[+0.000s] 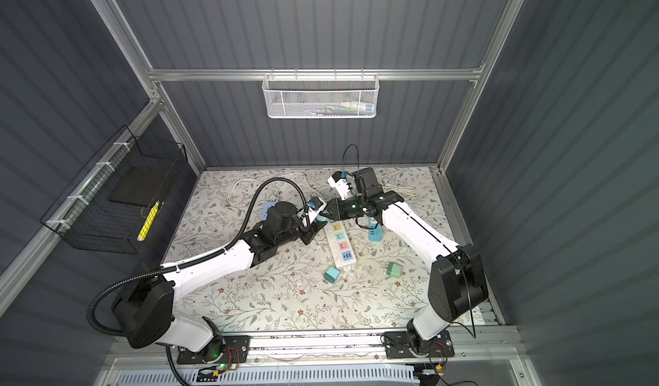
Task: Insert the plug
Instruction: 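Grasp the teal adapter with the right gripper while the left gripper releases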
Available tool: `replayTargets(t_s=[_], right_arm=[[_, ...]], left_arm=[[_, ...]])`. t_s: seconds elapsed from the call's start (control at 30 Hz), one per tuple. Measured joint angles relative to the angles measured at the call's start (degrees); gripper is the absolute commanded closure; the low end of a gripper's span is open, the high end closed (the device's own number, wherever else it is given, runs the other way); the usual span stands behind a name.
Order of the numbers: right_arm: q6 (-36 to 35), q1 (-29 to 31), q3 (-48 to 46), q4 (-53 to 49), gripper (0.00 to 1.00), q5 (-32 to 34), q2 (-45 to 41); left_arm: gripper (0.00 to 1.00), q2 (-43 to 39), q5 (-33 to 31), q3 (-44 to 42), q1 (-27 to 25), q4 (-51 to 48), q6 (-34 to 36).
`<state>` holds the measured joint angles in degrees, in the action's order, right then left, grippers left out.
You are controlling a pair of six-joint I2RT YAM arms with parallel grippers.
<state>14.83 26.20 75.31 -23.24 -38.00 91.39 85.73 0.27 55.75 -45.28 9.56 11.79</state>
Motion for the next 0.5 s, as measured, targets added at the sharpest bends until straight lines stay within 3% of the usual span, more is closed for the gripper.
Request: replayTargets(t_s=[0.23,0.5], right_arm=[[-0.92,0.07,0.00,-0.37,0.83,0.26,0.00],[1.66,0.79,-0.17,0.17,0.85,3.80,-0.39]], left_arm=[[0.50,0.00,-0.13,0.00,-0.07,-0.28,-0.13],[0.07,-0.61,-4.35,0.00,-0.17,-0.28,-1.25]])
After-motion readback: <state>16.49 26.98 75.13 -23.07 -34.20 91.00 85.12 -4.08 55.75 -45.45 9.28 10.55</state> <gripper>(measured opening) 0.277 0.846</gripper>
